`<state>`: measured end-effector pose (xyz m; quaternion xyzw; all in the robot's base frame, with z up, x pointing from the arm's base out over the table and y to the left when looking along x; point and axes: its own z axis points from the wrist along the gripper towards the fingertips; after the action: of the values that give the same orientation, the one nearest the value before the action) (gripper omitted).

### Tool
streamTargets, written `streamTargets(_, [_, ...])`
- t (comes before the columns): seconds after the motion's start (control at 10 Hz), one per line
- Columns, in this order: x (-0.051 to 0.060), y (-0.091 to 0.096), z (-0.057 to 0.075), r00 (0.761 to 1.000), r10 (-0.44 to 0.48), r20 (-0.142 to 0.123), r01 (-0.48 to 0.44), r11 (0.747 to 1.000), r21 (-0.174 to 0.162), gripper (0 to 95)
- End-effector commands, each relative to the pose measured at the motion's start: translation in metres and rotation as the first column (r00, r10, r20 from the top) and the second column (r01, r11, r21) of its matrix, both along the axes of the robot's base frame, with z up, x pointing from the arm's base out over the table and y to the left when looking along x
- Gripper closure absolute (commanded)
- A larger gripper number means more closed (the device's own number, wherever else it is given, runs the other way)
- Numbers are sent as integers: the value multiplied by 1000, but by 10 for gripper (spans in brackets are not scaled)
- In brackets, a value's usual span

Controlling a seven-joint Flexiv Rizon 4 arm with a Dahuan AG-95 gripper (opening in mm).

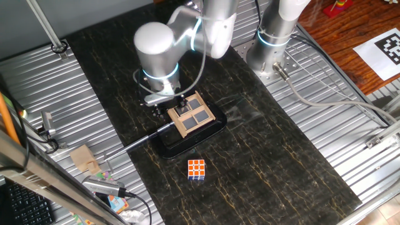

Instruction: Close a sliding window

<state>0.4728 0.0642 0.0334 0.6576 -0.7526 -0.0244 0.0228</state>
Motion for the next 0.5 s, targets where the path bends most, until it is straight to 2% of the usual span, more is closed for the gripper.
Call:
streamTargets(0.1, [-8, 10, 32, 993, -115, -22, 115, 993, -10, 380])
streamTargets(0.2, [-11, 20, 49, 963, -269, -19, 269, 963, -30, 570])
streamTargets(0.3, [-15, 29, 63, 925, -379, -13, 378, 925, -47, 760])
streamTargets(0.4, [-19, 39, 74, 874, -486, -12, 485, 873, -51, 950])
streamTargets(0.5, [-24, 54, 86, 793, -610, -5, 608, 791, -62, 950])
